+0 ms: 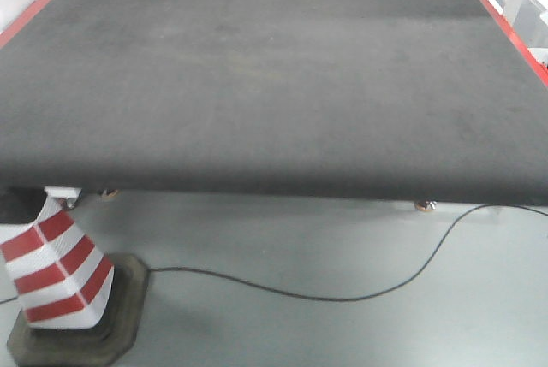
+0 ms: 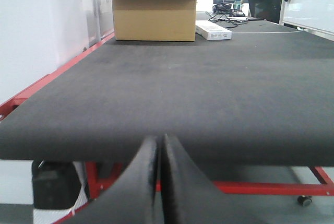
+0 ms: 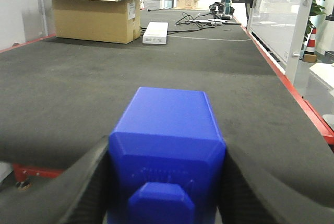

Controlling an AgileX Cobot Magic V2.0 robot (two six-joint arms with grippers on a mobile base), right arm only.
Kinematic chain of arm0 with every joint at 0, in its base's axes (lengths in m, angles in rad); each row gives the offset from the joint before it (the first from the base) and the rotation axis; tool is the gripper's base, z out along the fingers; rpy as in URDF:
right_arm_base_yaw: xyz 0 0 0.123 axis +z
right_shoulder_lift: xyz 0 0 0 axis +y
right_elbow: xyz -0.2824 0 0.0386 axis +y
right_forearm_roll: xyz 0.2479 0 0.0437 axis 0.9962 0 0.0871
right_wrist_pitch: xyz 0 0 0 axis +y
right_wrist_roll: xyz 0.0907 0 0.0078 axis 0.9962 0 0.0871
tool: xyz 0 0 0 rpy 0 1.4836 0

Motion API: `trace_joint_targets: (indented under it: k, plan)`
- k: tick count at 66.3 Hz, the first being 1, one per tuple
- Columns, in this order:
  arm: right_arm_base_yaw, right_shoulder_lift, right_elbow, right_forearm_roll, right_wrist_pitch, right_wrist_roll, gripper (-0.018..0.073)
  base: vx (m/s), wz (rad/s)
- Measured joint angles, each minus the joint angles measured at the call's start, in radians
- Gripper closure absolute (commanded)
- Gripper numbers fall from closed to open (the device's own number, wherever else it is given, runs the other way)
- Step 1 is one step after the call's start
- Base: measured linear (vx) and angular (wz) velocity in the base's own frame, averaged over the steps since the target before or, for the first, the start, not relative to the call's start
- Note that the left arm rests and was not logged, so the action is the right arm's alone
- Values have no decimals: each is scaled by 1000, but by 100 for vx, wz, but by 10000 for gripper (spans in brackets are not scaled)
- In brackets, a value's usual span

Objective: Pour parts from conveyor to right shelf

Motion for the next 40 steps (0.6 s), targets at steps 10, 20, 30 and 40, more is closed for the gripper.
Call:
trace_joint_targets:
  k: [10,20,30,40]
  plan:
    - [0,0,0,0,0,0,564,-27,-1]
    - [0,0,0,0,0,0,564,-25,-11]
    - [0,0,0,0,0,0,564,-22,-27]
    - [0,0,0,0,0,0,564,-23,-59]
